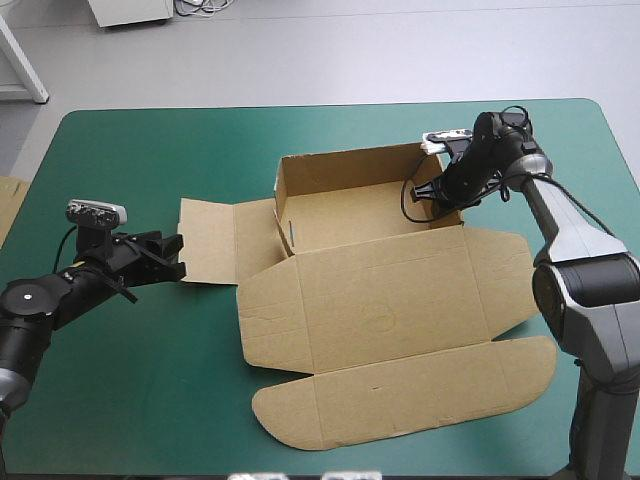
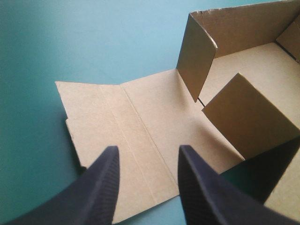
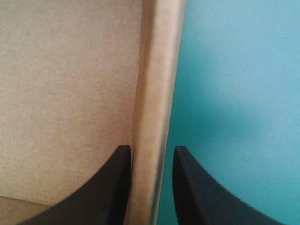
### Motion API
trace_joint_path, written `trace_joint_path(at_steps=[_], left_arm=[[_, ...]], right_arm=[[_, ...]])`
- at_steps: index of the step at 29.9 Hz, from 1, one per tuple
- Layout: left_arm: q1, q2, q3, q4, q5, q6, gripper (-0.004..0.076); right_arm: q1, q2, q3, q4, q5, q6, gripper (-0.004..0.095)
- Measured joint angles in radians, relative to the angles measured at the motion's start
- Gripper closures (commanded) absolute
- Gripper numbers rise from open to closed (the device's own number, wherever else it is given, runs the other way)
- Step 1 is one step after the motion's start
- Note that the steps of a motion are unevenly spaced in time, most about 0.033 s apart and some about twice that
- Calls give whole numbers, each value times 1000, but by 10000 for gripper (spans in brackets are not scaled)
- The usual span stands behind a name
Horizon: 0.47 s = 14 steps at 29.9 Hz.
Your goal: Fold the box
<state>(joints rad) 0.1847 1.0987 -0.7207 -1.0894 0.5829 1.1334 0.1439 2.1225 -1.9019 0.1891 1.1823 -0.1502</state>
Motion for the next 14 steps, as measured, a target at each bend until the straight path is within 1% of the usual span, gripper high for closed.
trace_joint_path(at_steps=[1,2,4,14], left_arm=[[-3,0,0,0,0,0,431],[-7,0,0,0,0,1,431],[-12,0,-2,-1,1,4,431],[-21,1,-39,-7,11,7,431]], right_arm=[[0,2,-4,0,4,0,831],[0,4,-5,-2,5,1,926],[2,9,-6,-12,12,11,902],[9,1,-16,-96,24,81,905]])
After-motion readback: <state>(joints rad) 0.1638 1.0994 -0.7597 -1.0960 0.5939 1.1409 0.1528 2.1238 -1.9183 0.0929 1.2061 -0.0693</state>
